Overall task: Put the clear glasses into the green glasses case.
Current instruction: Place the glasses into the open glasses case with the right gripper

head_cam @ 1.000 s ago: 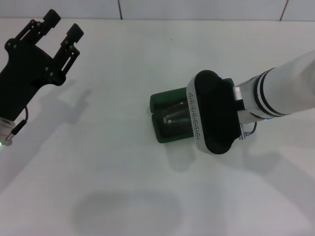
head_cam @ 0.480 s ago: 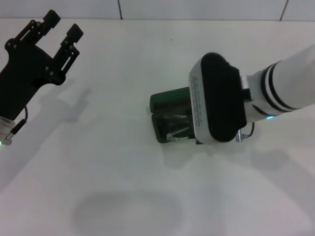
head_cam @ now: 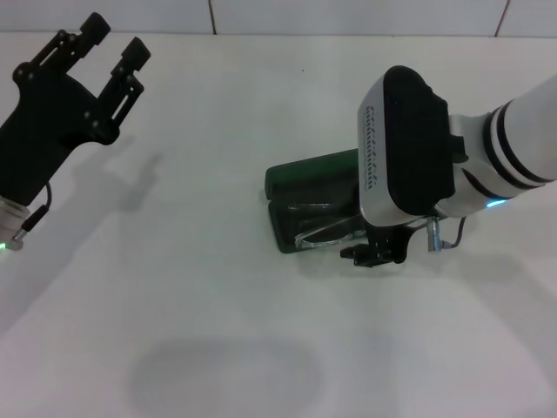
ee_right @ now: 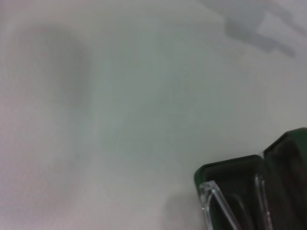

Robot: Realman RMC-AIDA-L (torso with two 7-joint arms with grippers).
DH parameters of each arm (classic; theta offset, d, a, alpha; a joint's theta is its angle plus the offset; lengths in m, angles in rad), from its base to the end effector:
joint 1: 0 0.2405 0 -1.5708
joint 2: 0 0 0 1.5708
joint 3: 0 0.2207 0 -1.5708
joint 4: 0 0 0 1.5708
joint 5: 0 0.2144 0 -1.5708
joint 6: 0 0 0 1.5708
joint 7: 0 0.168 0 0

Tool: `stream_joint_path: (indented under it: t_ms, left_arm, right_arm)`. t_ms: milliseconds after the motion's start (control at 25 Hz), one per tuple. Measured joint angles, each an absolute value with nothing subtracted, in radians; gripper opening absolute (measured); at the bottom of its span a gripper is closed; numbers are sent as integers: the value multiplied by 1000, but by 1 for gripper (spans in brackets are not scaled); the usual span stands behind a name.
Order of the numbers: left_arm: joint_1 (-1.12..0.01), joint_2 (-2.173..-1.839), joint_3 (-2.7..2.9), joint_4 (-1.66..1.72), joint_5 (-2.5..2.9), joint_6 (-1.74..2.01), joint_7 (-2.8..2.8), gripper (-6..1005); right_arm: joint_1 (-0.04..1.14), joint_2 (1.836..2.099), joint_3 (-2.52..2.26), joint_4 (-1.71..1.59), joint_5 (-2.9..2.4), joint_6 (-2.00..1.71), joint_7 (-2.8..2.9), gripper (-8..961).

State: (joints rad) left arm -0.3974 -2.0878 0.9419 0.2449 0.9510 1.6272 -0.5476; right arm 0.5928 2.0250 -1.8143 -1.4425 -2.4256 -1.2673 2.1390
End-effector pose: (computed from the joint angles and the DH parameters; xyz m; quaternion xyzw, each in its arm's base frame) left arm -0.2295 0.3099 0.0226 -0.7694 -0.0715 -0.4721 0.4244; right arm 0.1006 0.3261 -0.0691 -0.9777 -0.0660 -0.1590 0.1201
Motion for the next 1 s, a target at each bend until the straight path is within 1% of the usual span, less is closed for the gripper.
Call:
stream_joint_path:
  t_ms: [360,640,1000]
  left_arm:
    - [-405,-2088,942,244,951,1626,-548,519]
    - [-410,-2088,942,244,957,1626,-548,518]
    - [-424,-2091,942,242,963,1614,-548,518]
  right_arm:
    - [616,2023,-1726,-1428,-2352,-1397,2134,516]
    - [697,2027,-1707,-1267,-2352,-1396,2143,521]
    - [772,2028,-1716,-1139,-2358,-1368,2148,528]
